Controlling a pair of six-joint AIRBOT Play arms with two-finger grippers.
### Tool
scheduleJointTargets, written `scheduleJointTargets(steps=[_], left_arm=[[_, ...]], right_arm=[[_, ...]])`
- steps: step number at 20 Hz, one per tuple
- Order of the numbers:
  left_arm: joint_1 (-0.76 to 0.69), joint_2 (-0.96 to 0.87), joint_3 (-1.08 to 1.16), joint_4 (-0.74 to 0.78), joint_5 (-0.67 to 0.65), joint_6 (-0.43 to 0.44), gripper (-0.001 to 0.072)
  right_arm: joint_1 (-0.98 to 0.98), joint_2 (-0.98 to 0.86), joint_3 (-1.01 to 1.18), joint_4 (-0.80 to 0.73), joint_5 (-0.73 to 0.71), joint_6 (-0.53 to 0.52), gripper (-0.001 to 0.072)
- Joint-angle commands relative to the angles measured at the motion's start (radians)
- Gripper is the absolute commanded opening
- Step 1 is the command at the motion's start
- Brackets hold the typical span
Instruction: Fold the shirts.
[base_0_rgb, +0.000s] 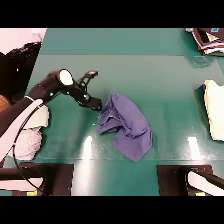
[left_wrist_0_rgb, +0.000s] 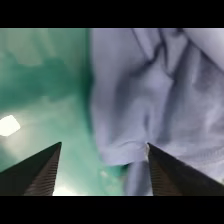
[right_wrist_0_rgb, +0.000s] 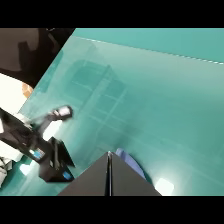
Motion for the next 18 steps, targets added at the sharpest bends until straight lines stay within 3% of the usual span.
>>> scheduleJointTargets(steps=[1, 3, 4, 5, 6, 9, 12, 17, 18], left_arm=[[-0.007, -0.062, -0.047, -0.121, 0.033, 0.063, 0.0622], [-0.019, -0.071, -0.047, -0.120, 0.041, 0.063, 0.0620], [-0.020, -0.071, -0.047, -0.119, 0.042, 0.062, 0.0464], [-0.019, -0.070, -0.047, -0.118, 0.042, 0.062, 0.0230], [-0.019, -0.070, -0.043, -0.113, 0.041, 0.063, 0.0055], [0.013, -0.046, 0.022, -0.027, -0.006, 0.046, 0.0023], [0.106, 0.040, 0.134, 0.060, -0.026, 0.034, 0.0023], [0.212, 0.146, 0.214, 0.076, -0.018, 0.036, 0.0024], [0.214, 0.148, 0.214, 0.079, -0.023, 0.036, 0.0024]], right_arm=[[0.001, 0.000, 0.001, 0.000, 0.000, 0.001, 0.0016], [0.001, 0.000, 0.001, 0.000, 0.000, 0.001, 0.0016], [0.001, 0.000, 0.001, 0.000, 0.001, 0.001, 0.0016], [0.001, 0.000, 0.001, 0.000, 0.001, 0.001, 0.0016], [0.000, 0.000, 0.001, 0.000, 0.002, 0.001, 0.0016], [0.000, 0.000, 0.000, -0.021, 0.045, 0.005, 0.0016], [0.021, 0.014, -0.049, -0.186, 0.142, 0.078, 0.0016], [0.095, 0.121, -0.477, -0.314, 0.049, 0.085, 0.0021], [0.113, 0.134, -0.589, -0.314, 0.018, 0.085, 0.0200]])
